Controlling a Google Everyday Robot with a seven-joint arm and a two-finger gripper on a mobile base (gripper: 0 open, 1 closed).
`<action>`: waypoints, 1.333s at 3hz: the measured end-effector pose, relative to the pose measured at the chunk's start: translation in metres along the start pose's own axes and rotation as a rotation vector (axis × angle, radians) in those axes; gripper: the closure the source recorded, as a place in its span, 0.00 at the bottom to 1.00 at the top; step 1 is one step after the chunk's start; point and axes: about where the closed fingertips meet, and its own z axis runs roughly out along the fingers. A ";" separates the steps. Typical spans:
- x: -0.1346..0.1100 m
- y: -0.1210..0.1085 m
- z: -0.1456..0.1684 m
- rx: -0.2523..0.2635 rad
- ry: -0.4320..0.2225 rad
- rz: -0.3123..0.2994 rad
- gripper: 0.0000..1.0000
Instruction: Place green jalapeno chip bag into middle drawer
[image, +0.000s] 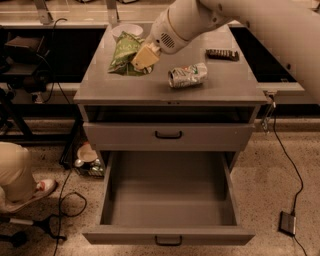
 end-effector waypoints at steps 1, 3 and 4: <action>0.032 0.021 -0.014 -0.032 0.023 0.059 1.00; 0.169 0.089 -0.045 -0.048 0.126 0.339 1.00; 0.211 0.110 -0.049 -0.057 0.158 0.428 1.00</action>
Offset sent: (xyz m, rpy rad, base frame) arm -0.1300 -0.1305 -0.1256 0.0023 0.3374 -0.2348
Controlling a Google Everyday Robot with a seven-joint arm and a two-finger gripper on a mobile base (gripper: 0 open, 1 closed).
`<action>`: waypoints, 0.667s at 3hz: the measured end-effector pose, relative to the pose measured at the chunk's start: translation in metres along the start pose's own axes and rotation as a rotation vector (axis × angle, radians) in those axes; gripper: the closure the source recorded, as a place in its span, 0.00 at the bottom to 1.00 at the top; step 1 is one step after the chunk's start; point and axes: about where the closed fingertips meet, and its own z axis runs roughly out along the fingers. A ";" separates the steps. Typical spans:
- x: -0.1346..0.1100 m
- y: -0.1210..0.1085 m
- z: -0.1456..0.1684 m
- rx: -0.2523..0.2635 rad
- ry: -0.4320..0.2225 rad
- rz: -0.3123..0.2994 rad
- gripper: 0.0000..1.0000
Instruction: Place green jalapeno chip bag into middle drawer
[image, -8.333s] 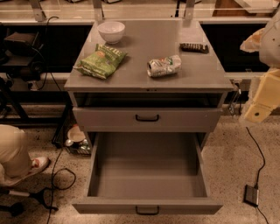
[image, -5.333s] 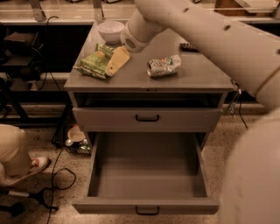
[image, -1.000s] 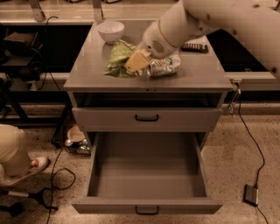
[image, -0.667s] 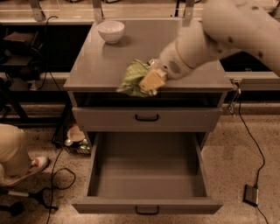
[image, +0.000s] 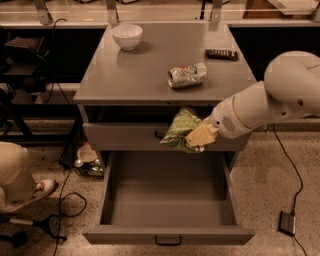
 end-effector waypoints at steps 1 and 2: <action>0.053 0.004 0.021 -0.042 0.061 0.100 1.00; 0.059 0.001 0.027 -0.047 0.061 0.113 1.00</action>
Offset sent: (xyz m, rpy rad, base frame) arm -0.0169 -0.0131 -0.0338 0.0045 0.0816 -0.0353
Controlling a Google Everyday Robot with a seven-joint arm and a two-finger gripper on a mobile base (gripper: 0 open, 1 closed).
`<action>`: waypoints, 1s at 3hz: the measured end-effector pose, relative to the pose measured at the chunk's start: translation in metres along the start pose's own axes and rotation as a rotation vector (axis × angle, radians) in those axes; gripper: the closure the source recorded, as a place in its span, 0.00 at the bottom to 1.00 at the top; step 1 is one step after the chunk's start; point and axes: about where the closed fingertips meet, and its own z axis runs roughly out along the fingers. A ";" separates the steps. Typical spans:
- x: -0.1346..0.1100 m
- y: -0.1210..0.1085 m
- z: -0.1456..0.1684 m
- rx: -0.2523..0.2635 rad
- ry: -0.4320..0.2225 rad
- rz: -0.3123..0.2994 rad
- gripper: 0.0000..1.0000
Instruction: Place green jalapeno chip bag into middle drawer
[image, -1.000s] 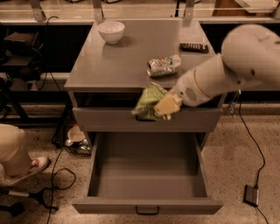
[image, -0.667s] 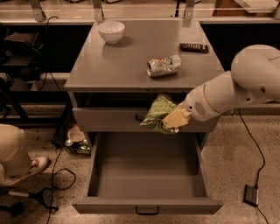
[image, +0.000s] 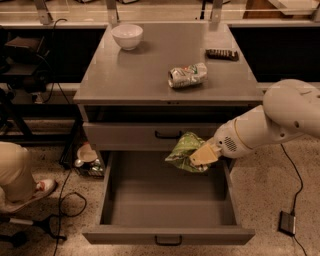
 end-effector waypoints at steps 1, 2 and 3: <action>0.018 -0.010 0.023 -0.024 0.009 0.038 1.00; 0.038 -0.018 0.056 -0.053 0.033 0.073 1.00; 0.060 -0.025 0.100 -0.083 0.066 0.105 1.00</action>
Offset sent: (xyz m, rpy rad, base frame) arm 0.0046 0.0038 -0.1342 0.0373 0.1718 -0.0337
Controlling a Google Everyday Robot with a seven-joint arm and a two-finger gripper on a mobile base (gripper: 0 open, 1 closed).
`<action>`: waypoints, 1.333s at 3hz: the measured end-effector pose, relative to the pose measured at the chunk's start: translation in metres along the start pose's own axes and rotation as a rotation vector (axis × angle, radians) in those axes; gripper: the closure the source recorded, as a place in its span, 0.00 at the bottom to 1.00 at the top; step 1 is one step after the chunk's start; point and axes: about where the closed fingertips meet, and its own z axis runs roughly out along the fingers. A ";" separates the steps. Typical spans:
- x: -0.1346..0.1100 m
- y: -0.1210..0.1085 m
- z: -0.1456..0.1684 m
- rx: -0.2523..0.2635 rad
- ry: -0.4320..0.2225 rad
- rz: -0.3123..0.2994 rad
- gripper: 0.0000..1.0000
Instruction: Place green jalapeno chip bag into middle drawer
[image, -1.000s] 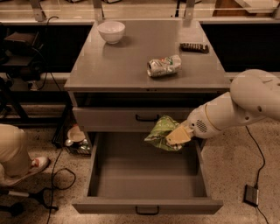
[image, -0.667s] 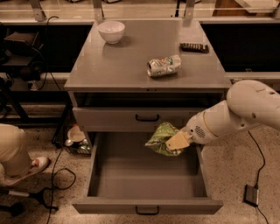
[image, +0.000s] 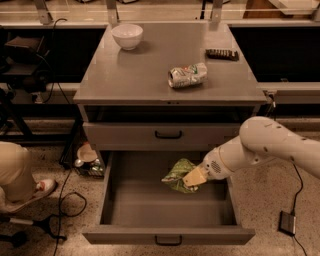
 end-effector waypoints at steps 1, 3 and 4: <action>0.021 -0.016 0.052 -0.047 0.014 0.057 1.00; 0.023 -0.021 0.064 -0.049 0.001 0.068 1.00; 0.020 -0.037 0.088 -0.035 -0.049 0.069 1.00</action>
Offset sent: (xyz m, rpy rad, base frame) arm 0.0031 0.0072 -0.0444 0.0227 0.0480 -0.0161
